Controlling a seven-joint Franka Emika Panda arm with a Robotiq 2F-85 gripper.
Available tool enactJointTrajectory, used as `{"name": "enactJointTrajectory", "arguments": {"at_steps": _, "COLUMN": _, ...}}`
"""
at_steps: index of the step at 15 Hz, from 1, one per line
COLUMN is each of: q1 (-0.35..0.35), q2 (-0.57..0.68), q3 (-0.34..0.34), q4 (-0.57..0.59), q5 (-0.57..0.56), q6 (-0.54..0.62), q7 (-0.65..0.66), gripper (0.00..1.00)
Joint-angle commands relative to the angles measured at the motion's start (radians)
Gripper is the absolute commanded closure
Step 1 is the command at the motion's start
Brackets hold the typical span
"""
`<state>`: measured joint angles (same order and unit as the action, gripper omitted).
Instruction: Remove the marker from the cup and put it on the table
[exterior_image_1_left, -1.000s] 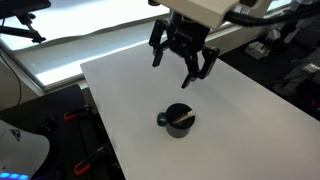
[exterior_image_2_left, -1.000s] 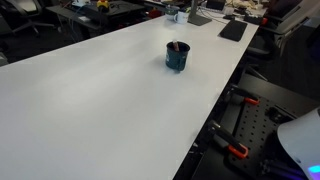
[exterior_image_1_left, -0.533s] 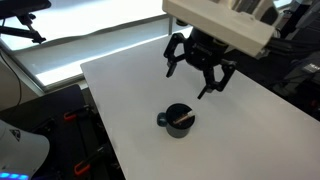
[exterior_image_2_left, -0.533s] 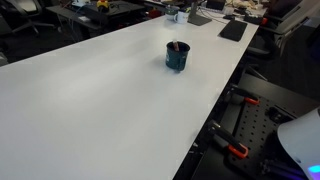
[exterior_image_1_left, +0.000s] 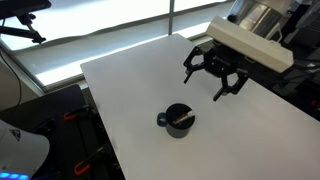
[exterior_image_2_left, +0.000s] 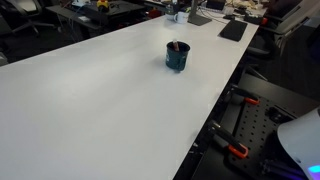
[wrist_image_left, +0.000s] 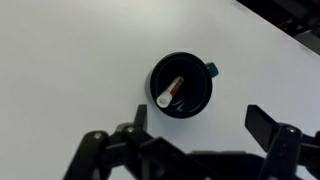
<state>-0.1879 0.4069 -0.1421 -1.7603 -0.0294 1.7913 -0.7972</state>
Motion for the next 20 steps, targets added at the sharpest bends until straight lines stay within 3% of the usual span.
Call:
{"name": "enactJointTrajectory", "arguments": {"at_steps": 1, "q1": -0.022, "q2": 0.0, "q3": 0.025, "q4": 0.005, "q5": -0.009, "q6": -0.005, "q7": 0.006, "gripper": 0.0}}
{"name": "enactJointTrajectory", "arguments": {"at_steps": 13, "q1": -0.061, "q2": 0.18, "q3": 0.06, "q4": 0.131, "q5": -0.02, "q6": -0.027, "q7": -0.047, "gripper": 0.0}}
{"name": "enactJointTrajectory", "arguments": {"at_steps": 14, "q1": -0.059, "q2": 0.145, "q3": 0.058, "q4": 0.079, "q5": -0.014, "q6": -0.01, "q7": -0.02, "gripper": 0.0}}
{"name": "enactJointTrajectory", "arguments": {"at_steps": 20, "q1": -0.065, "q2": 0.199, "q3": 0.062, "q4": 0.135, "q5": -0.017, "q6": -0.022, "q7": -0.027, "gripper": 0.0}}
